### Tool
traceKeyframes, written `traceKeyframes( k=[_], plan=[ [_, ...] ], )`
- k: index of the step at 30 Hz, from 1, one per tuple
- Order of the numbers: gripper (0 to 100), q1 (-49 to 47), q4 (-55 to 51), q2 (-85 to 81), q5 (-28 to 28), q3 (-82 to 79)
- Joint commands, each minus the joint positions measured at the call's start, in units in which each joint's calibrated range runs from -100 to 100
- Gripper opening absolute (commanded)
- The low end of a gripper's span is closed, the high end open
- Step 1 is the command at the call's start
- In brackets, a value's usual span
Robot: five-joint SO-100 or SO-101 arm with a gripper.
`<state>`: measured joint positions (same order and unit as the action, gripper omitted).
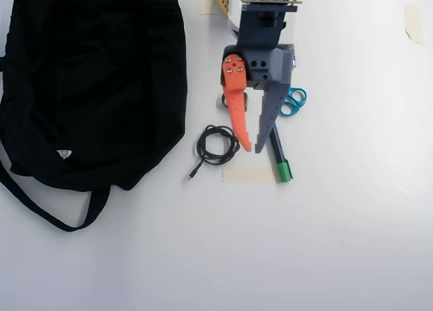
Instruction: Put the cable into the black bag
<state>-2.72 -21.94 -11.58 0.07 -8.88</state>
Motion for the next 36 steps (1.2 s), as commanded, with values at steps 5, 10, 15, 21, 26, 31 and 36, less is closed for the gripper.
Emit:
traceKeyframes(
  k=[5, 10, 15, 21, 26, 31, 36],
  plan=[
    [2, 2.49, -7.43, -1.12, 0.24, 1.34],
    [2, 2.64, -16.99, -1.2, 0.19, 1.34],
    [2, 2.64, -30.26, -0.7, 0.08, 1.34],
    [2, 1.97, -41.71, -0.29, 0.24, 0.35],
    [2, 1.97, -46.79, -0.45, 0.03, 0.35],
    [2, 1.97, -46.79, -0.29, -0.02, 0.35],
    [2, 2.12, -46.45, -0.29, 0.14, -1.27]
  ],
)
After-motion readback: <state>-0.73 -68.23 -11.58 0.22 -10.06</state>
